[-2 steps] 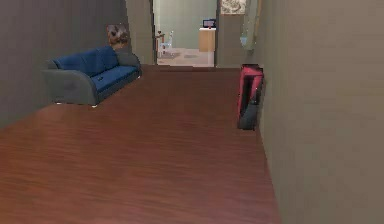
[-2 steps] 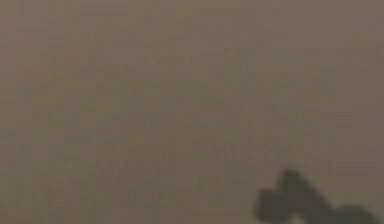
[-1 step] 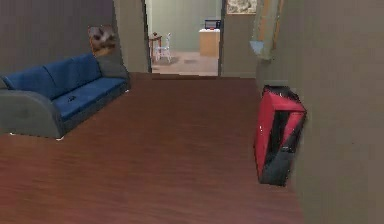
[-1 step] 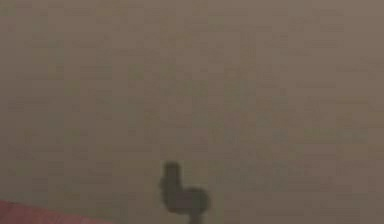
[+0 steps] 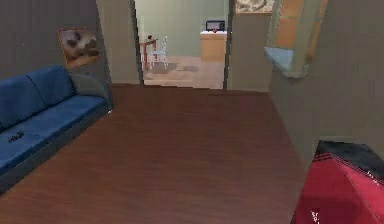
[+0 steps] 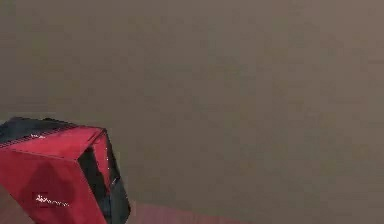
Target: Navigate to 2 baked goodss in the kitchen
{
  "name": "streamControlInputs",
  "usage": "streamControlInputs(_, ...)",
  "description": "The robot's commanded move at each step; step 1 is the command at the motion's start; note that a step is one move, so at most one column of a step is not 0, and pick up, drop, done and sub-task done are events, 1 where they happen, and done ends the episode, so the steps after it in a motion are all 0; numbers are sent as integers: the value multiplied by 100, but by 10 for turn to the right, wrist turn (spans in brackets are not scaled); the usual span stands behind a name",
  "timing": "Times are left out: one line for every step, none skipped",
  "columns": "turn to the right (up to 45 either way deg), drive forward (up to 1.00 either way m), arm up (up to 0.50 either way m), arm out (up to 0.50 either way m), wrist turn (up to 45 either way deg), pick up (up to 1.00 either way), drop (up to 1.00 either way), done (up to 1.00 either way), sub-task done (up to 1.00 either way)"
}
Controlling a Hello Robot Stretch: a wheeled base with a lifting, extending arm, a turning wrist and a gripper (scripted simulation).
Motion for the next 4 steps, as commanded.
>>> streamControlInputs(0,100,0,0,0,0,0,0,0)
streamControlInputs(30,0,0,0,0,0,0,0,0)
streamControlInputs(0,100,0,0,0,0,0,0,0)
streamControlInputs(0,100,0,0,0,0,0,0,0)
